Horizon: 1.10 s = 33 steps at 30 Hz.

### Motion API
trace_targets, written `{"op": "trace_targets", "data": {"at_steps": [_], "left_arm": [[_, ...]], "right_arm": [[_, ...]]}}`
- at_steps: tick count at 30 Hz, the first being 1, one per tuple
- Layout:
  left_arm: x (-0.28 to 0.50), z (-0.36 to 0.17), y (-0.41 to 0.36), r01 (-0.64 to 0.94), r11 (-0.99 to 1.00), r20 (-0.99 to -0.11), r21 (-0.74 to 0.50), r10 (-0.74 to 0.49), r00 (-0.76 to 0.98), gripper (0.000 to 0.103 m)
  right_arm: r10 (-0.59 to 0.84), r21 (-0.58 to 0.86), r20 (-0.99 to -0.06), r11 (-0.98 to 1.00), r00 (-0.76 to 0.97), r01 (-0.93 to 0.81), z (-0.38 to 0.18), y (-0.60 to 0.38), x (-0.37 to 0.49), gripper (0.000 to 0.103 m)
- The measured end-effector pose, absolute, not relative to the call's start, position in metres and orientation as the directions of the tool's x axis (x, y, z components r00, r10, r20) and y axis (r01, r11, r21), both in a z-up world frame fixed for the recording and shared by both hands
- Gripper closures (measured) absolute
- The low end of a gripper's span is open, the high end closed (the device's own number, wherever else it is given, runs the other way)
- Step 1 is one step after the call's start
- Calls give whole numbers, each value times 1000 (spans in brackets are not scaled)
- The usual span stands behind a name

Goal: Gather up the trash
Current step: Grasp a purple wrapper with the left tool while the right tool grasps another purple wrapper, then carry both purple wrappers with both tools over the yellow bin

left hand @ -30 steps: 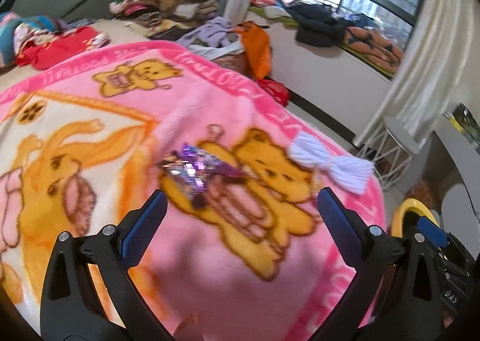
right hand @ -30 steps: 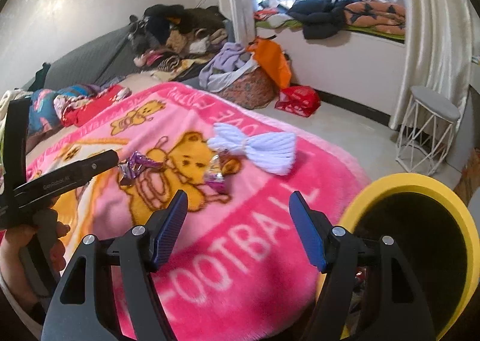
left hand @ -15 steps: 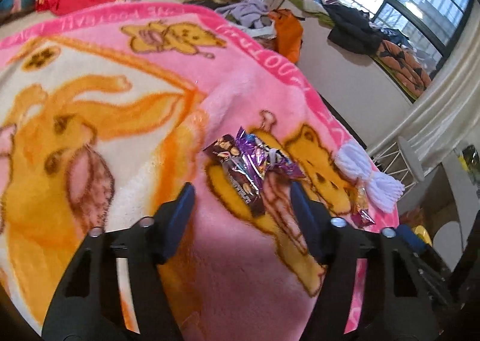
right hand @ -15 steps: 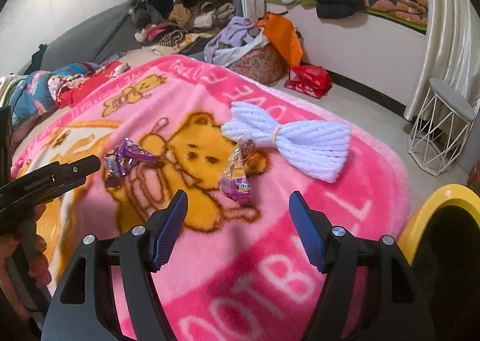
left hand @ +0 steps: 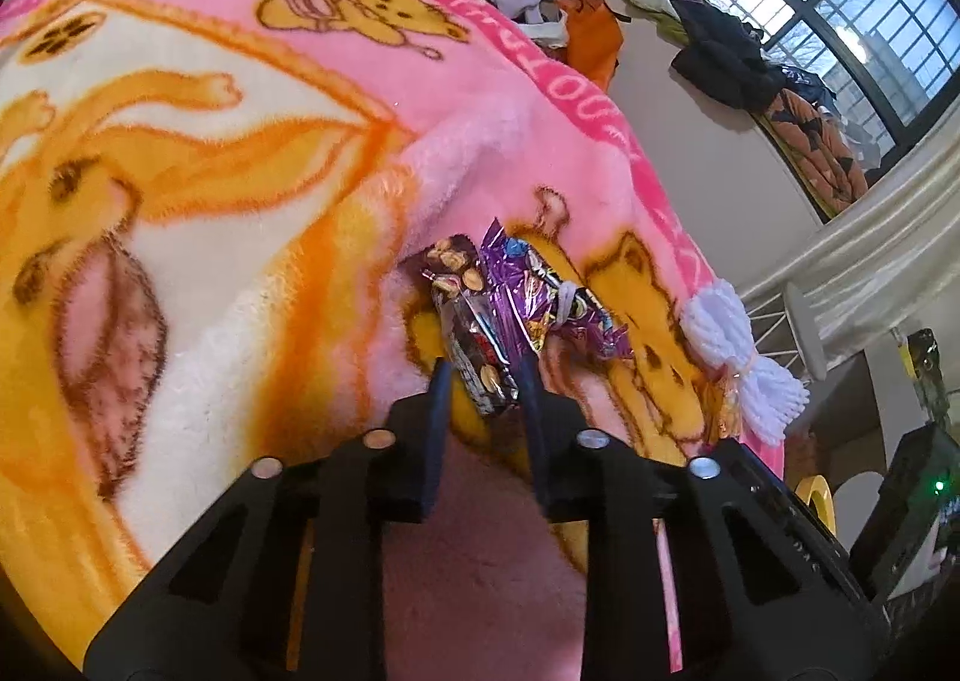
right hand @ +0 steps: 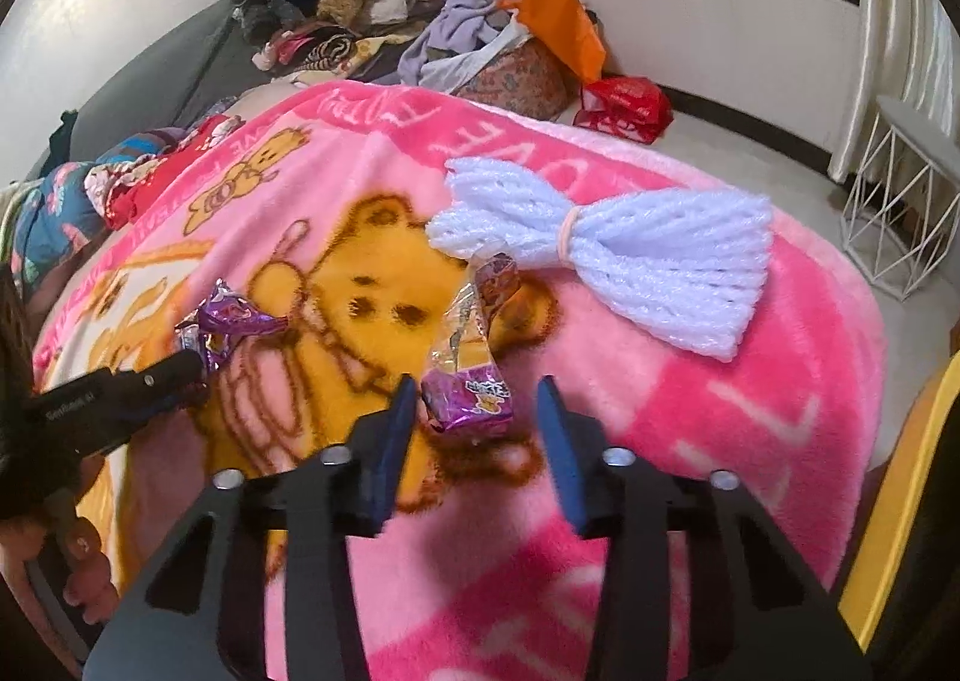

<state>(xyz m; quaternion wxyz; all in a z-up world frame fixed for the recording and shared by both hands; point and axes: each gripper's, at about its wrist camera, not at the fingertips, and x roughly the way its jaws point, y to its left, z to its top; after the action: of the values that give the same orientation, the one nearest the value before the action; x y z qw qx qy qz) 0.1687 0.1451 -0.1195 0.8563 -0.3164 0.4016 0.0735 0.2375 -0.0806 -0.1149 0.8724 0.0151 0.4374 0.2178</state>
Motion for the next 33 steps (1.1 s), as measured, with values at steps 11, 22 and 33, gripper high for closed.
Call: {"op": "trace_targets", "data": {"at_steps": [11, 22, 33], "left_arm": [[157, -116, 144, -369, 798, -729, -477, -125, 673, 95], [132, -95, 126, -311, 838, -699, -447, -111, 706, 95], [131, -59, 87, -196, 872, -644, -448, -163, 747, 95]], "right_arm": [[475, 289, -745, 863, 468, -415, -114, -86, 210, 79], [518, 312, -682, 844, 516, -435, -83, -101, 172, 79], [483, 281, -652, 870, 584, -406, -66, -126, 147, 79]]}}
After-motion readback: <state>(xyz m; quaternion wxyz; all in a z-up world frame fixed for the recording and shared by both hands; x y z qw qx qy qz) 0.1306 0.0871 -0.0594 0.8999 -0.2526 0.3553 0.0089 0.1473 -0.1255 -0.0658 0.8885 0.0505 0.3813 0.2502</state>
